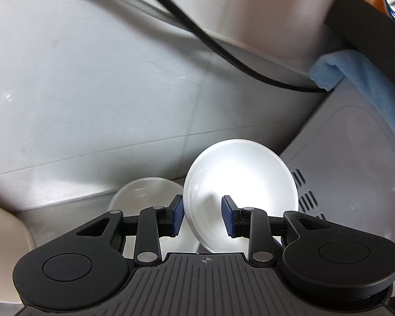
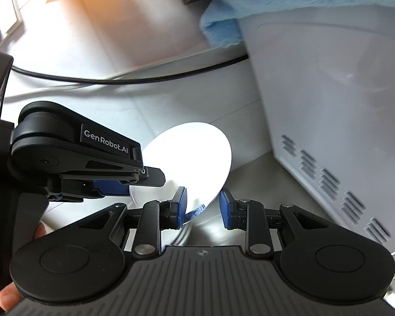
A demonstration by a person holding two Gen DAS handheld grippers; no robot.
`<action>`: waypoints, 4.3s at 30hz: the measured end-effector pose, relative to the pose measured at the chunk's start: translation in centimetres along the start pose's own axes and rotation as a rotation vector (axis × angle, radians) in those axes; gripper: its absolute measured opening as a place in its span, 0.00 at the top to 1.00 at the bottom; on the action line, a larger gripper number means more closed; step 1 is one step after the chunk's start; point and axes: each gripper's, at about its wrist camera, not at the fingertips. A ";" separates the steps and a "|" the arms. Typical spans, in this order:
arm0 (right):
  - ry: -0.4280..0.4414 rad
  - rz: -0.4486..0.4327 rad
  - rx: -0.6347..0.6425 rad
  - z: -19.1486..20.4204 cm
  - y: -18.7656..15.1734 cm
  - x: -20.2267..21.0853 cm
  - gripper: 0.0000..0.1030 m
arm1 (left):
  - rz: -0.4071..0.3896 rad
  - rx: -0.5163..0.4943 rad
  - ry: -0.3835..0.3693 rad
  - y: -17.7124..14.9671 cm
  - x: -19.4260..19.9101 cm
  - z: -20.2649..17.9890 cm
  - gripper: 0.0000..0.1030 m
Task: Organize plates and bowls
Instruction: 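Carry the white bowl with both grippers and lower it onto the bowl stack, then open both grippers and lift away from the four-bowl stack, then move both grippers to a steel plate and close on its rim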
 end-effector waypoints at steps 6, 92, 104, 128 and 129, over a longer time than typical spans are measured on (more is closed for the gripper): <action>0.052 0.056 -0.005 1.3 -0.5 -1.3 0.69 | 0.014 0.036 0.025 -0.3 -0.9 1.8 0.04; 0.141 0.412 0.275 -1.5 -14.0 10.8 0.35 | 0.125 0.020 0.010 -26.8 6.8 5.4 0.00; 0.120 0.451 0.320 -1.4 -15.4 9.1 0.66 | 0.125 0.009 -0.003 -27.3 5.4 4.5 0.00; 0.144 0.360 0.320 -0.6 -9.9 9.8 0.76 | 0.106 -0.013 -0.018 -23.4 8.4 3.8 0.00; 0.142 0.359 0.311 -0.9 -9.5 9.5 0.76 | 0.108 -0.015 -0.018 -23.0 8.2 3.6 0.00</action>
Point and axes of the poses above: each gripper's, at about its wrist camera, not at the fingertips, and x roughly against the way its jaws point, z to its left, y to its top, and after that the axes turned 13 degrees about y, right-handed
